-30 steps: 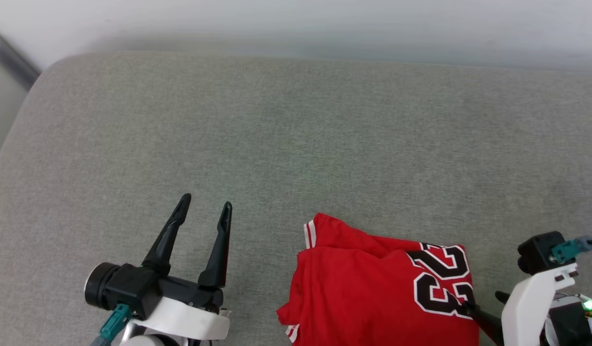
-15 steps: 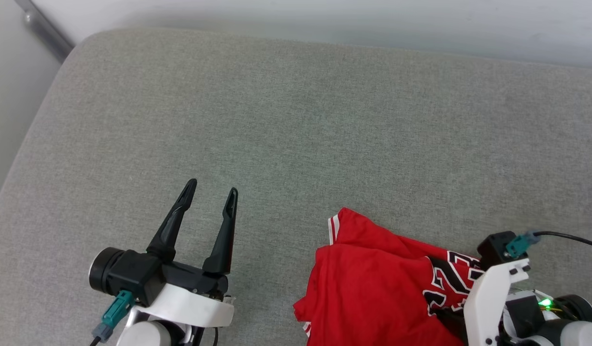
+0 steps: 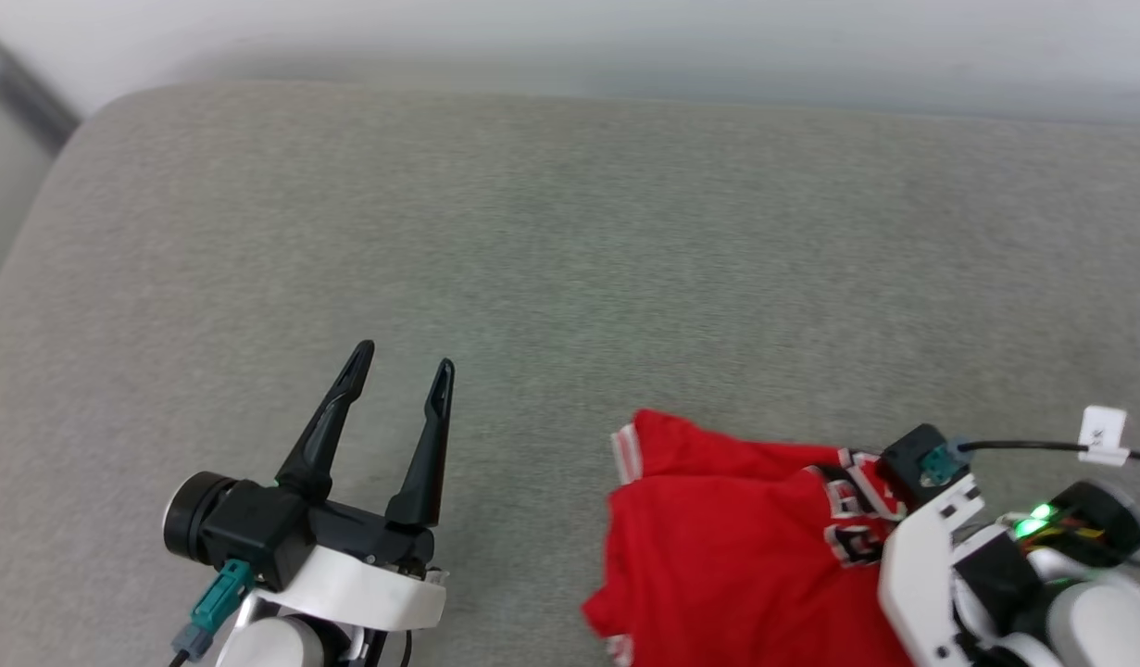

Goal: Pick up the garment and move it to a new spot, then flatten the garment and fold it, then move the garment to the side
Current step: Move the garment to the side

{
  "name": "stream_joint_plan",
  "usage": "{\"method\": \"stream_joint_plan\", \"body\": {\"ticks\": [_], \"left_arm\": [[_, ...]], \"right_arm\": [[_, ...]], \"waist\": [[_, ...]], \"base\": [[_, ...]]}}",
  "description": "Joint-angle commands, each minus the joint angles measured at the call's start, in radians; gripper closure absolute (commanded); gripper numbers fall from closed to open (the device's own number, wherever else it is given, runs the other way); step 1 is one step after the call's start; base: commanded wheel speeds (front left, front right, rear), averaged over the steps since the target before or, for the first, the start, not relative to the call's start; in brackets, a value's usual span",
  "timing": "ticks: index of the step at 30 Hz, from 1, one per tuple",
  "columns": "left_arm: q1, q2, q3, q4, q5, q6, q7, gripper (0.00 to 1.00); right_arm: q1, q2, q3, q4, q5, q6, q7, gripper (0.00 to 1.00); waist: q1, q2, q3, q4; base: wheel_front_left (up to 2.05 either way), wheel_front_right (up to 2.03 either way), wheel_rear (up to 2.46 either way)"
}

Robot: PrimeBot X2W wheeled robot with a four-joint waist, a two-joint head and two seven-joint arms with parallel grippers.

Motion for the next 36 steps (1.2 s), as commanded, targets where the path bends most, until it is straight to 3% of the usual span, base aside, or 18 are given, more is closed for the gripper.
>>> {"method": "stream_joint_plan", "body": {"ticks": [1,10,17,24,29,36], "left_arm": [[-0.012,0.004,-0.005,-0.005,0.005,-0.001,-0.002,0.00],[-0.046,0.029,-0.050,-0.018,0.009,-0.001,-0.002,0.00],[-0.102,0.054,-0.099,-0.025,0.009,-0.001,-0.002,0.00],[-0.169,0.104,-0.142,-0.037,0.016,-0.001,-0.002,0.00],[-0.212,0.142,-0.164,-0.046,0.017,-0.001,-0.002,0.00],[-0.265,0.169,-0.185,-0.084,0.023,-0.001,-0.002,0.00]], "right_arm": [[-0.019,-0.050,0.011,-0.001,-0.017,-0.002,-0.005,1.00],[-0.217,-0.390,0.176,-0.059,-0.074,-0.002,-0.043,1.00],[-0.321,-0.572,0.226,-0.003,-0.061,-0.002,-0.100,1.00],[-0.371,-0.638,0.178,0.099,-0.093,-0.002,-0.212,1.00],[-0.396,-0.602,0.098,0.208,-0.127,-0.002,-0.316,1.00],[-0.356,-0.559,-0.091,0.412,-0.200,-0.002,-0.465,1.00]], "waist": [[0.0001,0.0000,-0.002,-0.047],[0.0001,0.0000,0.057,-0.230],[0.0001,0.0000,0.143,-0.342],[0.0001,0.0000,0.252,-0.418],[0.0001,0.0000,0.321,-0.445],[0.0001,0.0000,0.400,-0.428]], "base": [[0.00,0.00,0.00],[0.00,0.00,0.00],[0.00,0.00,0.00],[0.00,0.00,0.00],[0.00,0.00,0.00],[0.00,0.00,0.00]]}}
